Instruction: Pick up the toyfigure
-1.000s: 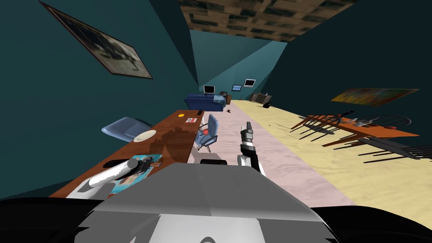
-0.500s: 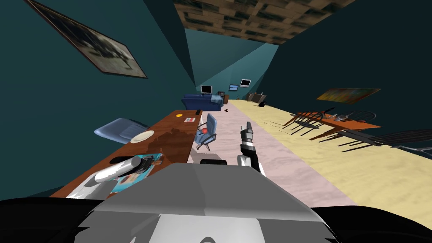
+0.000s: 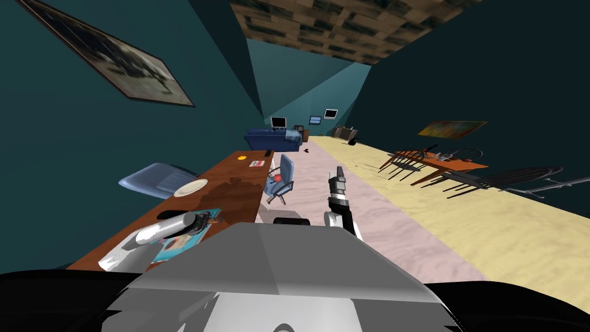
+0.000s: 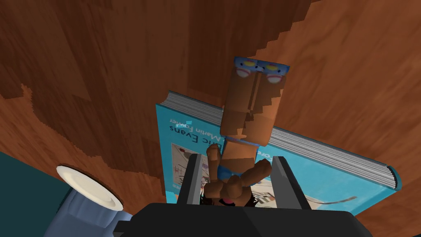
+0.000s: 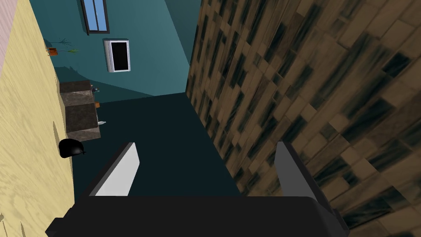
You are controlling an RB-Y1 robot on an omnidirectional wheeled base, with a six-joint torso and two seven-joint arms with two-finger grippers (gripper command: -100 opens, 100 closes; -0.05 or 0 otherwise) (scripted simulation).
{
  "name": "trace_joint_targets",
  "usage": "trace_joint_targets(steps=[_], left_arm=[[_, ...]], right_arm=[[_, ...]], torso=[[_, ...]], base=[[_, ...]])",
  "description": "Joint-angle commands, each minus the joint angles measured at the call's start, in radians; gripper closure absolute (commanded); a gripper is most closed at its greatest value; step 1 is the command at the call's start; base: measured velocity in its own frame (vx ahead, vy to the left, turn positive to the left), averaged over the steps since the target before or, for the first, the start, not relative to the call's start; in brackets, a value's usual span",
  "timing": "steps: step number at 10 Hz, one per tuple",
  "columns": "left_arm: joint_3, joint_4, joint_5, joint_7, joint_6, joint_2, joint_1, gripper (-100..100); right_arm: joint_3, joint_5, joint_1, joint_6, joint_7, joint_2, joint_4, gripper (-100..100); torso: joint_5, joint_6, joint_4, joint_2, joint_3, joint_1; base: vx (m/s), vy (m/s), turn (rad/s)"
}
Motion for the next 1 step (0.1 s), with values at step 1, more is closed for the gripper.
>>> trace_joint_targets(steps=[1], left_arm=[[0.0, 0.0, 0.0, 0.0, 0.0, 0.0, 0.0, 0]], right_arm=[[0.0, 0.0, 0.0, 0.0, 0.0, 0.0, 0.0, 0]], torso=[[0.0, 0.0, 0.0, 0.0, 0.0, 0.0]], base=[[-0.006, 0.0, 0.003]])
